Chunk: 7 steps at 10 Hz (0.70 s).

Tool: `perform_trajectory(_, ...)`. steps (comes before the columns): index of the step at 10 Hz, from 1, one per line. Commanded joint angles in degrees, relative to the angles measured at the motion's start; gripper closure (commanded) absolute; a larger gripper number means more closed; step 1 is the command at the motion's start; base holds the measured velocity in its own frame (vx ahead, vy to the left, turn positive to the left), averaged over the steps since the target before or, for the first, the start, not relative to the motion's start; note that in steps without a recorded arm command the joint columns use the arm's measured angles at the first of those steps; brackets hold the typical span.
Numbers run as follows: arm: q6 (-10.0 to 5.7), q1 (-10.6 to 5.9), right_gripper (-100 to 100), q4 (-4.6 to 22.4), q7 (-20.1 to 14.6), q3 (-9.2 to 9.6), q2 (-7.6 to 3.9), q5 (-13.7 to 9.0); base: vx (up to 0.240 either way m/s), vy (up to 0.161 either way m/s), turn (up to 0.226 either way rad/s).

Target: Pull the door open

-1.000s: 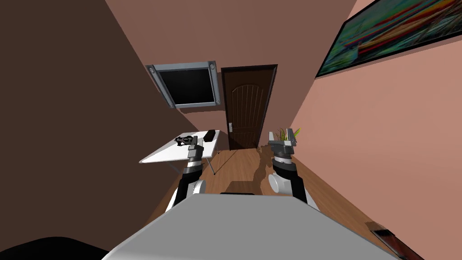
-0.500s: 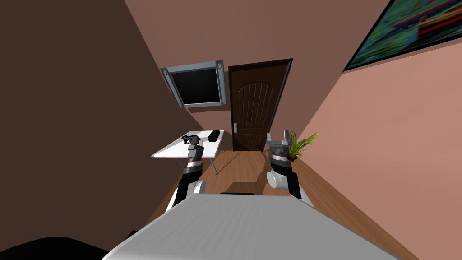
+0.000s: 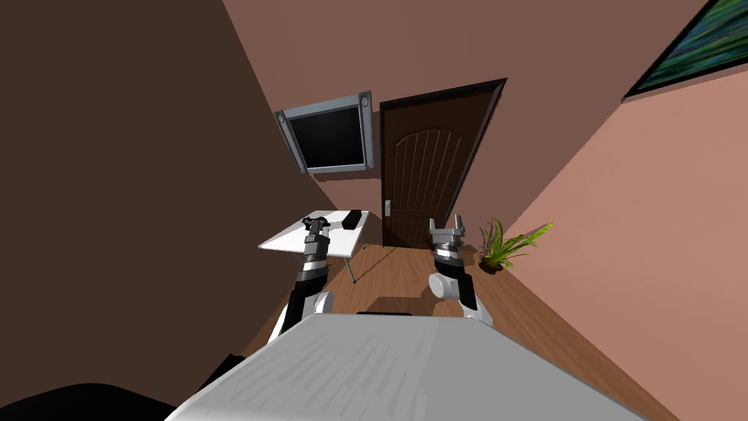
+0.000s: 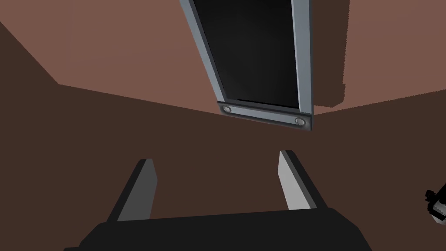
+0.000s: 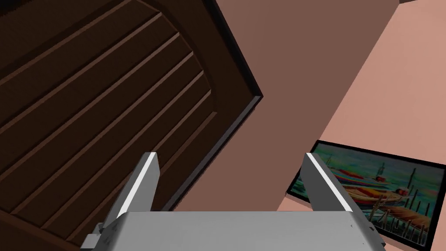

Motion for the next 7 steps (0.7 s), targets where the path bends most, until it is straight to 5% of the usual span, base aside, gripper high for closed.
perform_trajectory(1,-0.54,-1.1,-100,2.65,-0.99,-0.06,-0.54,-2.63,0.084,-0.027,0.233)
perform_trajectory(7,-1.99,-6.12,-100,12.21,-3.97,-0.75,-2.15,-11.24,0.078,-0.027,0.164)
